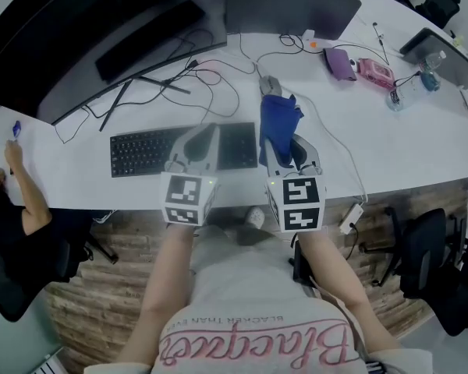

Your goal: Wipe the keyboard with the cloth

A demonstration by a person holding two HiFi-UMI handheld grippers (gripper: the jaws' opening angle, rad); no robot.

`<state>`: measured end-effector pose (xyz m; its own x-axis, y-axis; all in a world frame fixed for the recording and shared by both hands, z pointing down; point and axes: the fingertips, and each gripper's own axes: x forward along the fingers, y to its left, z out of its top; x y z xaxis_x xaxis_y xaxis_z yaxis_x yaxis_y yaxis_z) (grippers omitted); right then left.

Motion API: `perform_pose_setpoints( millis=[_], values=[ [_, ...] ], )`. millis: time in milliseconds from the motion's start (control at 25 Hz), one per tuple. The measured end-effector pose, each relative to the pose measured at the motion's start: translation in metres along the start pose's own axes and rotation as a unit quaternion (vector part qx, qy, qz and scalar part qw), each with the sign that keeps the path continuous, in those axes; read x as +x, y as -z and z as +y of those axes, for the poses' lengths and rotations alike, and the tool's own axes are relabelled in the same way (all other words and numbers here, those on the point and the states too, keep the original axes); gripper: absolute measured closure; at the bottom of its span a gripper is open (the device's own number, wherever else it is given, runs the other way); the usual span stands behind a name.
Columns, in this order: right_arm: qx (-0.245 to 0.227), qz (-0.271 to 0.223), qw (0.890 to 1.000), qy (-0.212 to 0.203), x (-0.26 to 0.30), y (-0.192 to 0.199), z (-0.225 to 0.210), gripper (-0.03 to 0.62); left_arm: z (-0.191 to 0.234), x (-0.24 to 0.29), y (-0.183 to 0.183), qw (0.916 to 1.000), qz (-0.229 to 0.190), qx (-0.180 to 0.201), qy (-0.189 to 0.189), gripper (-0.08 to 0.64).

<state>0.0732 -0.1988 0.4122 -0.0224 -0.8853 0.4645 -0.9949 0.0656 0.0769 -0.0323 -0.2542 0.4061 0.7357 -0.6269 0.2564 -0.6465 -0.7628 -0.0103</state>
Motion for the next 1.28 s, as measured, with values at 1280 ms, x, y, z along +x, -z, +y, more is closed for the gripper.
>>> perform_pose_setpoints(
  millis=[1280],
  values=[
    [-0.044, -0.237, 0.961, -0.136, -0.012, -0.16, 0.179, 0.497, 0.101, -0.113, -0.112, 0.9833, -0.154, 0.074, -0.063, 0.554]
  ],
)
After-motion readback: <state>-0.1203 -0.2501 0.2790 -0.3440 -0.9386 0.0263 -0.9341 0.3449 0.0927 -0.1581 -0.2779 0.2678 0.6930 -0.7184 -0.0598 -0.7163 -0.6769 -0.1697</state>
